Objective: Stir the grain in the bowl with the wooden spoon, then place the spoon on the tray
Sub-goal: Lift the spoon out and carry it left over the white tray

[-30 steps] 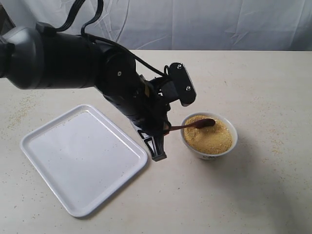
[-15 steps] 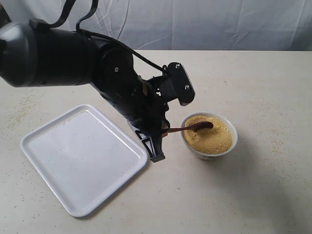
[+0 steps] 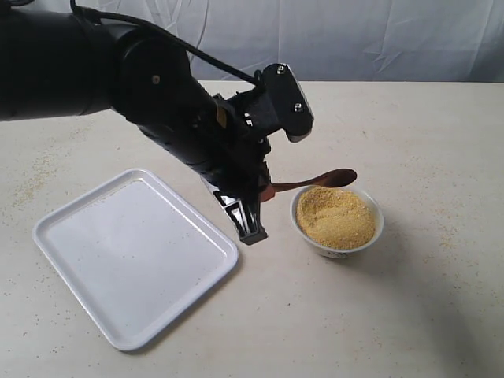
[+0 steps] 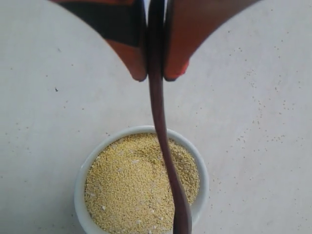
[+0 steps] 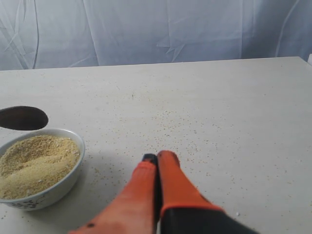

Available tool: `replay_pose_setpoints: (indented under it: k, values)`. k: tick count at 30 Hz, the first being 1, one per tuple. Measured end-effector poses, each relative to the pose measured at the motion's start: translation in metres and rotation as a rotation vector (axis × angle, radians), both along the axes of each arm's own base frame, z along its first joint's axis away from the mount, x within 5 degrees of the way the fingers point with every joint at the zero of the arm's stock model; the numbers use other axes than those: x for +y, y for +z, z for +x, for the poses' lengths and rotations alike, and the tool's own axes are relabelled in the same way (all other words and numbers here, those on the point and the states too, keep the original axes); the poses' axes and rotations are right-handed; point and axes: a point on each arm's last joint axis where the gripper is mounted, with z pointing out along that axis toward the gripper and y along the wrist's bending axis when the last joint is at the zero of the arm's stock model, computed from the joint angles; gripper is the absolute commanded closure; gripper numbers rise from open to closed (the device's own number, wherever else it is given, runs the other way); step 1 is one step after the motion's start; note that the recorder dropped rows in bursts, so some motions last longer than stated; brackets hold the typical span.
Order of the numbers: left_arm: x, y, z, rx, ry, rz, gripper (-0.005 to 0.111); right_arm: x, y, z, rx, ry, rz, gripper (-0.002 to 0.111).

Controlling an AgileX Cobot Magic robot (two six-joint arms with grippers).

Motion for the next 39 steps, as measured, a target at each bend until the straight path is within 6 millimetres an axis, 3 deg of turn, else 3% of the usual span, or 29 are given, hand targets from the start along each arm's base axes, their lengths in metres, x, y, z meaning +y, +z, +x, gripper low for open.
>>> replay_pose_setpoints:
  k: [6,9,12,16,25,39]
  values:
    - [0.006,0.002,-0.004,0.031,0.064,-0.006,0.107,0.000,0.000,0.000,0.000,0.000,0.000,0.109]
    - [0.026,0.028,-0.008,-0.041,0.171,-0.011,0.107,0.000,0.000,0.000,0.000,0.000,0.000,0.109]
    - [0.052,0.035,-0.018,-0.086,0.293,0.015,0.107,0.000,0.000,0.000,0.000,0.000,0.000,0.109]
    - [0.086,0.010,-0.033,-0.102,0.463,0.078,0.107,0.000,0.000,0.000,0.000,0.000,0.000,0.109]
    - [0.131,-0.060,-0.057,-0.126,0.689,0.126,0.107,0.000,0.000,0.000,0.000,0.000,0.000,0.109]
    - [0.141,-0.092,-0.078,-0.075,0.622,0.065,0.107,0.000,0.000,0.000,0.000,0.000,0.000,0.109]
